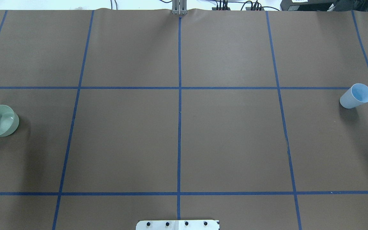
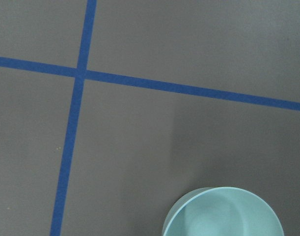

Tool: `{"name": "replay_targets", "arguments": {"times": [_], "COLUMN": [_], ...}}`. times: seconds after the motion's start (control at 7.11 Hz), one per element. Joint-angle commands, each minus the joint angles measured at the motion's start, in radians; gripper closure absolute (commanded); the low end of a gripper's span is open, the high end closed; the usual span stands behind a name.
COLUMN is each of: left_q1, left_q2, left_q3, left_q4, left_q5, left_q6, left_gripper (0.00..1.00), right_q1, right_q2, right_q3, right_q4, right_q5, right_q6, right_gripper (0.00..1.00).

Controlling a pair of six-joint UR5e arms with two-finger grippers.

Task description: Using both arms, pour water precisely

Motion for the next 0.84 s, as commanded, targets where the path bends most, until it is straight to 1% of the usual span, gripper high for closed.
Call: {"name": "replay_targets", "arguments": {"times": [0.0,0.14,0.28,0.42,0.56,0.7], "left_q1": [0.069,0.087,0.092,0.092,0.092,0.090], "left_q2": [0.000,-0.003,-0.003,-0.003,-0.003,-0.003], "left_q3": [0.028,0.051,0.051,0.053,0.058,0.061], "left_q4": [-0.005,-0.008,-0.010,-0.010,-0.010,-0.008], "left_q5": [0.003,0.003,0.003,0.003,0.003,0.004], "left_q6": [-0.009,-0.009,-0.009,-0.009,-0.010,-0.009], "left_gripper": [0.00,0.00,0.00,0.15,0.59,1.00], "right_q1": [0.000,0.000,0.000,0.000,0.000,0.000], "right_q2": [0.006,0.006,0.008,0.006,0.008,0.008], "right_q3": [-0.012,-0.012,-0.013,-0.015,-0.016,-0.016], "right_q4": [0.000,0.000,0.000,0.000,0.000,0.000], "right_q5": [0.000,0.000,0.000,0.000,0.000,0.000], "right_q6": [0.000,0.000,0.000,0.000,-0.002,0.000], "right_gripper": [0.00,0.00,0.00,0.00,0.00,0.00]}}
